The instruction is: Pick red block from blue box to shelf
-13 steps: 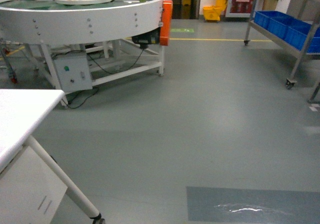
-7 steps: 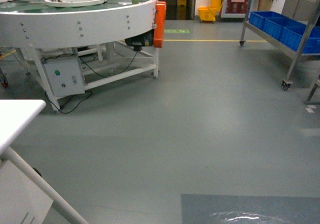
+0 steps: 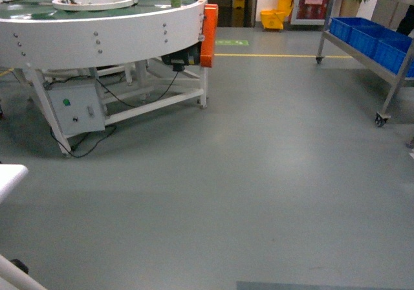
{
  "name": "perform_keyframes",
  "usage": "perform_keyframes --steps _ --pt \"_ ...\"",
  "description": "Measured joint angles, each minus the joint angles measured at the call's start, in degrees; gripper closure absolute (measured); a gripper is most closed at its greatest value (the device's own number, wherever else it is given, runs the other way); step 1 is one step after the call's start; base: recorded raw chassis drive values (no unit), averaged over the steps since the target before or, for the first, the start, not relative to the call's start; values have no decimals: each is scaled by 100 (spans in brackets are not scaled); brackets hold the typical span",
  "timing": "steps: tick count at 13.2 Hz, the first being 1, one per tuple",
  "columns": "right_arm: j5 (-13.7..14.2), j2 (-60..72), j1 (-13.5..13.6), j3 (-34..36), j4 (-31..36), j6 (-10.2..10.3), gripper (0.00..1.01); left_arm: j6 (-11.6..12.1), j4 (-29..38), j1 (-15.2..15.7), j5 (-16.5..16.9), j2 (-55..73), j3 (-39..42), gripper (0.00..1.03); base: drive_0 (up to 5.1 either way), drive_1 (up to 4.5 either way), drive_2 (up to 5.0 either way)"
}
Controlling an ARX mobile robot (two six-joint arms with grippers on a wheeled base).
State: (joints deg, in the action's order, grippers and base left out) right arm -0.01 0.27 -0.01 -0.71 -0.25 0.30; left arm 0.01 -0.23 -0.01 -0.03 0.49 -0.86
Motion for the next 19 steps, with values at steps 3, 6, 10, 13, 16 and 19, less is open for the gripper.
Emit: perform_keyframes --steps 3,6,10,13,16,19 --pt "0 0 0 0 -2 0 65 0 -4 0 -2 0 0 5 -10 393 -412" --pt "0 0 0 0 0 0 65 0 -4 0 -4 0 0 5 -14 389 -417" --pt "0 0 0 0 2 0 65 0 -4 0 -2 0 0 5 75 331 -433" --pt "-2 0 0 0 -15 -2 65 0 2 0 -15 0 0 5 345 118 -484" --pt "0 0 0 0 2 0 65 0 4 0 0 0 0 5 20 437 -398" --pt "-2 0 0 0 -2 0 65 0 2 0 0 0 0 5 16 445 -413"
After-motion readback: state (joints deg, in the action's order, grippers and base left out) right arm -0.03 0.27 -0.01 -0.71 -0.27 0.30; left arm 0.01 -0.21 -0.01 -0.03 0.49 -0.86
